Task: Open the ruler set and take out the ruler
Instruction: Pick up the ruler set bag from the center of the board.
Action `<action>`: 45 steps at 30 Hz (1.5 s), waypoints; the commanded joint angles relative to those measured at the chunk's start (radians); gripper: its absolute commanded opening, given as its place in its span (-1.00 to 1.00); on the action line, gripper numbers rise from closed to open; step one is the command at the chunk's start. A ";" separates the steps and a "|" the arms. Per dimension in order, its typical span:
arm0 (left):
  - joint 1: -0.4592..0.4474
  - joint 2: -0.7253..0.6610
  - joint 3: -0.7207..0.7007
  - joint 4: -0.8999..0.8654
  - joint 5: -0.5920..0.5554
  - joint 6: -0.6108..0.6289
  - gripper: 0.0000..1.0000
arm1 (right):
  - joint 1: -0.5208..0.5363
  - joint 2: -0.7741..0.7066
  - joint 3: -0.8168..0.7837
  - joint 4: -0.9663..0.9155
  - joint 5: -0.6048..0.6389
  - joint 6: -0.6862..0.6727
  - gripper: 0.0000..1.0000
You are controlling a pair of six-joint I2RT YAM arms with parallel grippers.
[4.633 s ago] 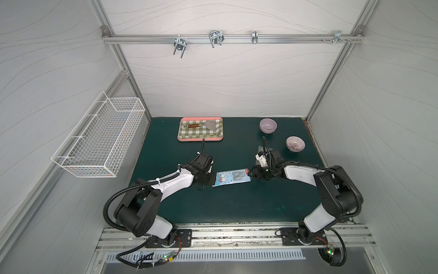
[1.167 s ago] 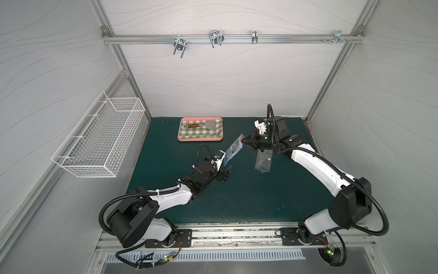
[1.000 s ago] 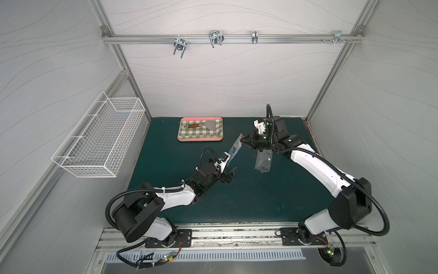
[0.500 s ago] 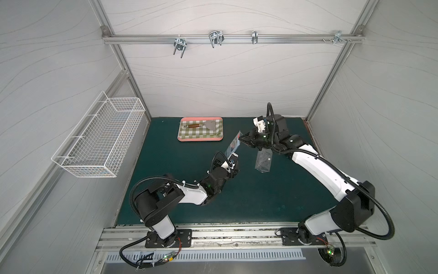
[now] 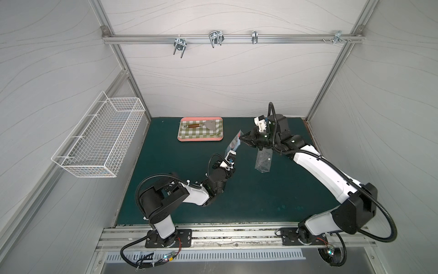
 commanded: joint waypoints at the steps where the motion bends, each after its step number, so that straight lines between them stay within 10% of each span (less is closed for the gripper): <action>1: -0.004 0.017 0.002 0.096 -0.007 0.007 -0.39 | 0.006 -0.032 0.023 0.005 0.004 0.020 -1.00; 14: -0.003 0.018 -0.001 0.100 0.040 0.014 -0.99 | 0.007 -0.026 0.027 0.017 -0.011 0.026 -1.00; 27: -0.003 -0.026 -0.031 0.083 0.108 -0.004 -1.00 | 0.004 -0.013 0.024 0.038 -0.027 0.029 -1.00; 45: 0.164 -0.454 -0.076 -0.426 0.490 -0.321 -1.00 | -0.095 -0.056 -0.014 0.027 -0.048 -0.100 0.09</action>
